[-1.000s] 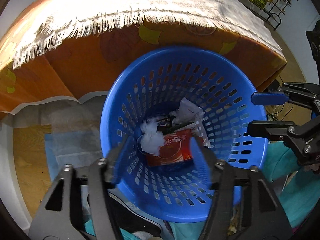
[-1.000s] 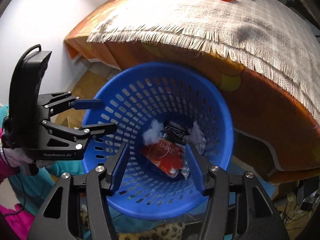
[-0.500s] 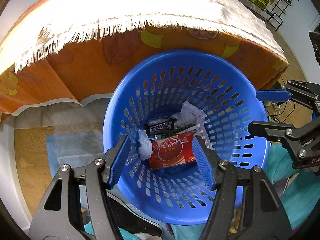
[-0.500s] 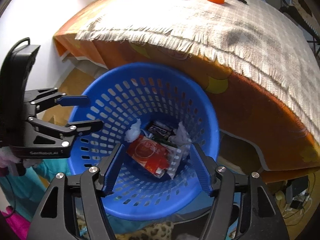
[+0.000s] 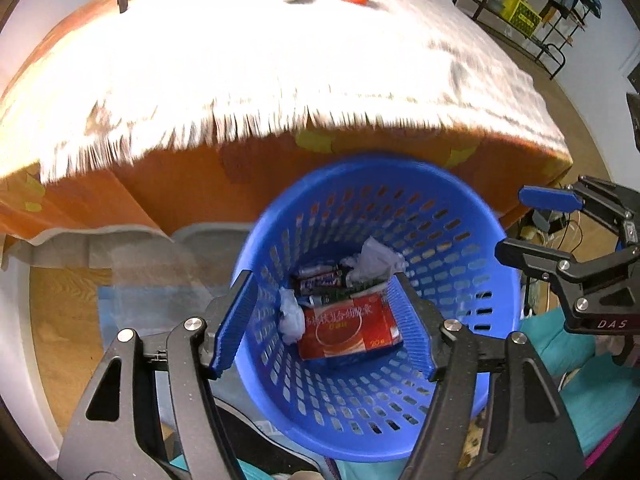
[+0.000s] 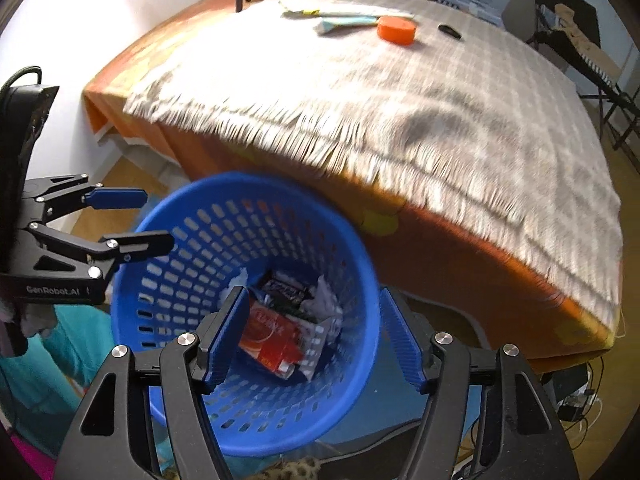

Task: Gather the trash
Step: 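Move both open tools back toward the strip and orange cap on the bed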

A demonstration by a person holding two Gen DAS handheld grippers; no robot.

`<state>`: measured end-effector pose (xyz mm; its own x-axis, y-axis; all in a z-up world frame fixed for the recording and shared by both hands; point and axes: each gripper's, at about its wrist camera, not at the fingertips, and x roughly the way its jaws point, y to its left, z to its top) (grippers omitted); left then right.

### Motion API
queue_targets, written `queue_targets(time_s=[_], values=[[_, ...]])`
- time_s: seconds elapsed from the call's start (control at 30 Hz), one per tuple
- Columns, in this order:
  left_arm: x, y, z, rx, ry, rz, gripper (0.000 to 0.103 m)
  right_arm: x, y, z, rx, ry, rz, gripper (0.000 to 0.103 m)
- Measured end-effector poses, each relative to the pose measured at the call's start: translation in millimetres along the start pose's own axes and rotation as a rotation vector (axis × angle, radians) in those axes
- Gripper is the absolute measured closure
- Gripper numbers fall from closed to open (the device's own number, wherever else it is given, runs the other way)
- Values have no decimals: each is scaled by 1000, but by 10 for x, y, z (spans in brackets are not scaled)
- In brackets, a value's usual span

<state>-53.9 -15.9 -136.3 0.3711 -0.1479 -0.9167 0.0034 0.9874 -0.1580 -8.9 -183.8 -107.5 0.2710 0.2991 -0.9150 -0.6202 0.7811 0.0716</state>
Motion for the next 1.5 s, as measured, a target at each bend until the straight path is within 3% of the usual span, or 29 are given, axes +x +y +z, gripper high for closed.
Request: queue_targets(time_s=[0.5, 0.8, 1.13, 1.5], values=[[-288, 149, 834, 48, -115, 26, 33, -258, -331, 575, 67, -113, -18, 36], [-252, 262, 1474, 60, -154, -14, 33, -312, -550, 1029, 67, -210, -43, 36], [-56, 318, 2202, 78, -168, -18, 33, -66, -737, 1563, 108, -189, 4, 36], [295, 455, 3025, 189, -124, 83, 34, 263, -944, 1966, 134, -173, 87, 36]])
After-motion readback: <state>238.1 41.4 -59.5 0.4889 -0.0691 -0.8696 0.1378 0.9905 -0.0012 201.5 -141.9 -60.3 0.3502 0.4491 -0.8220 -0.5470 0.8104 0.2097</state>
